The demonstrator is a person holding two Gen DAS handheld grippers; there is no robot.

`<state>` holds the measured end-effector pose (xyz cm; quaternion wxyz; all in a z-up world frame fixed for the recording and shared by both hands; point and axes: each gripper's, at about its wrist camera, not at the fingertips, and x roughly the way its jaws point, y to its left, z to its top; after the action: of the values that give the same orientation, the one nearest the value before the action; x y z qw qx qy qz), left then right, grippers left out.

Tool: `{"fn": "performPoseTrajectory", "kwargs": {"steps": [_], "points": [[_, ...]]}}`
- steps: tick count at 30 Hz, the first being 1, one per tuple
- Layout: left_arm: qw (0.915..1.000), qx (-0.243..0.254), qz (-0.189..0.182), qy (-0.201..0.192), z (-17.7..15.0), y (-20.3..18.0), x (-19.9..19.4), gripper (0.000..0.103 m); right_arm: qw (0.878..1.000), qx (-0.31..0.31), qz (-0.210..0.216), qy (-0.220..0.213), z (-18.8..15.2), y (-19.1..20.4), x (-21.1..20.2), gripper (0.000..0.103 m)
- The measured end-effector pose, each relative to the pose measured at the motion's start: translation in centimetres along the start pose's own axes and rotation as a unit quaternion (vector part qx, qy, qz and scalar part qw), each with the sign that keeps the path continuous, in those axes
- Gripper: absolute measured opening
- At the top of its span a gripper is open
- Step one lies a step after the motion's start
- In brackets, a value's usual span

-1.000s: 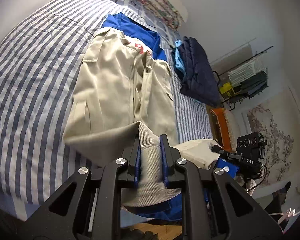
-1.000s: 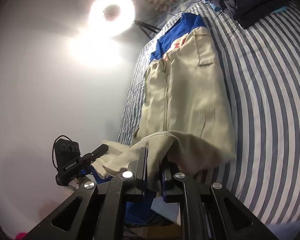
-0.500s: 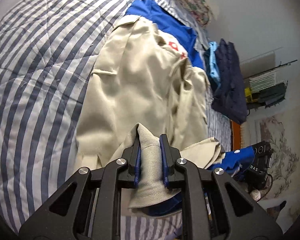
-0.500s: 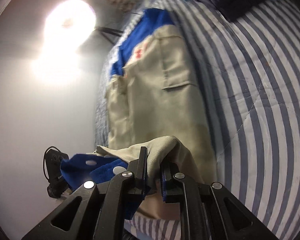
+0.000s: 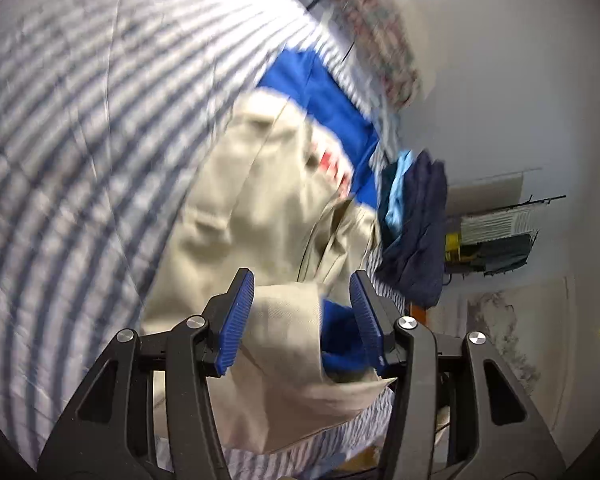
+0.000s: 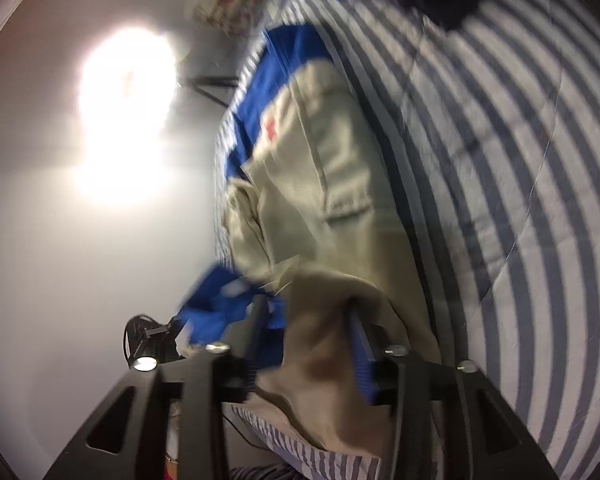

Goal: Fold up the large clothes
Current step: 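Lift the held hem with both tools and fold it toward the blue collar, then open both tools and release the folded hem onto the jacket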

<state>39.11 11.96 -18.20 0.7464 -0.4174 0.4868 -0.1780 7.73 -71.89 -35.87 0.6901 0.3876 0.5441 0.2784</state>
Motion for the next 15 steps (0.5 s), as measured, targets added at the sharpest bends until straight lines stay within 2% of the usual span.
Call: {"fn": "performPoseTrajectory", "kwargs": {"steps": [3,5,8,10,12,15], "points": [[0.9975,0.064,0.022,-0.018,-0.1,-0.9,-1.3,0.05,0.998,-0.047,-0.023,-0.023,-0.1,1.1,-1.7,0.047],[0.9901,0.131,0.052,0.007,-0.9,-1.2,-0.8,0.05,0.992,-0.11,-0.064,-0.021,-0.9,2.1,-2.0,0.047],[0.9775,0.185,0.088,0.05,-2.3,-0.7,1.0,0.05,0.974,-0.194,-0.122,0.006,-2.9,2.9,-1.1,0.047],[0.9713,0.199,0.106,0.075,-3.3,0.1,2.3,0.05,0.963,-0.228,-0.14,0.027,-4.3,2.9,-0.2,0.047],[0.9722,0.187,0.108,0.09,-3.7,1.0,3.1,0.05,0.959,-0.234,-0.154,0.039,-4.7,2.2,0.7,0.047],[0.9752,0.165,0.102,0.107,-4.2,1.9,4.0,0.05,0.962,-0.21,-0.162,0.061,-5.0,0.3,1.7,0.047]]}}
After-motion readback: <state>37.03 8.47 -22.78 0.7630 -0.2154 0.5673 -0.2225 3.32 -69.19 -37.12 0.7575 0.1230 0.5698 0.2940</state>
